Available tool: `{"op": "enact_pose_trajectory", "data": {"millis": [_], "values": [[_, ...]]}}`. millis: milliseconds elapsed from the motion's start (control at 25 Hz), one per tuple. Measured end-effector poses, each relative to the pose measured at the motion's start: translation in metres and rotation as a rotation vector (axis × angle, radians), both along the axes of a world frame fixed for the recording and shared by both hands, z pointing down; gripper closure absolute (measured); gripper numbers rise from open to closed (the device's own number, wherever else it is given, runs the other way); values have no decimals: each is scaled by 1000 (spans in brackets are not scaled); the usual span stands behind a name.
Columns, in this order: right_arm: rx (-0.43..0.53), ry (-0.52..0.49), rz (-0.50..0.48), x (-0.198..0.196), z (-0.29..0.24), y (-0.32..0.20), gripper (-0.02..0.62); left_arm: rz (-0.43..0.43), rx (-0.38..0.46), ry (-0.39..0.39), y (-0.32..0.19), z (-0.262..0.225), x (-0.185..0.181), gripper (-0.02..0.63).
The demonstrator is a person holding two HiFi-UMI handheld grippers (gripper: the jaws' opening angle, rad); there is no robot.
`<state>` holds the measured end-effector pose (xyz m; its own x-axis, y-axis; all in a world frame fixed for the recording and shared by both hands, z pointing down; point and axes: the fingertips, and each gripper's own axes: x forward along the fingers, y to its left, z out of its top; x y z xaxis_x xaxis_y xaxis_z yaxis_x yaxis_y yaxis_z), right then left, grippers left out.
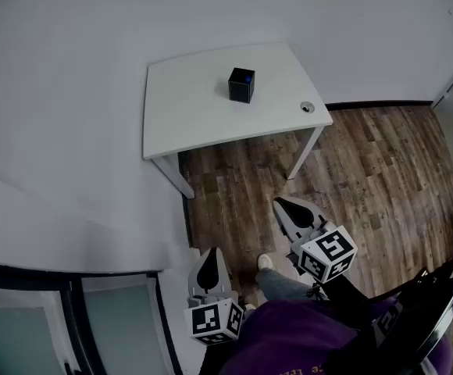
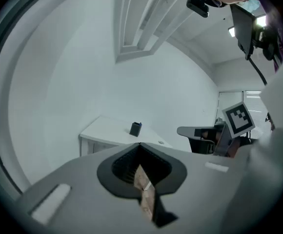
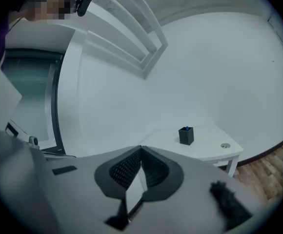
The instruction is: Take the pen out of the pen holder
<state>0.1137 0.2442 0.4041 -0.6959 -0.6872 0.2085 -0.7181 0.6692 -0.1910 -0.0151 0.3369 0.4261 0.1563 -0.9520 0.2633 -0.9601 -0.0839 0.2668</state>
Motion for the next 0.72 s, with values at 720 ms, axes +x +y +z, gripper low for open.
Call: {"op": "enact_pose_trajectory", "data": {"millis": [720], "values": [[-28,-7,21,40,11,-113,584,-6,-7,9,-111,5,35,600]]}}
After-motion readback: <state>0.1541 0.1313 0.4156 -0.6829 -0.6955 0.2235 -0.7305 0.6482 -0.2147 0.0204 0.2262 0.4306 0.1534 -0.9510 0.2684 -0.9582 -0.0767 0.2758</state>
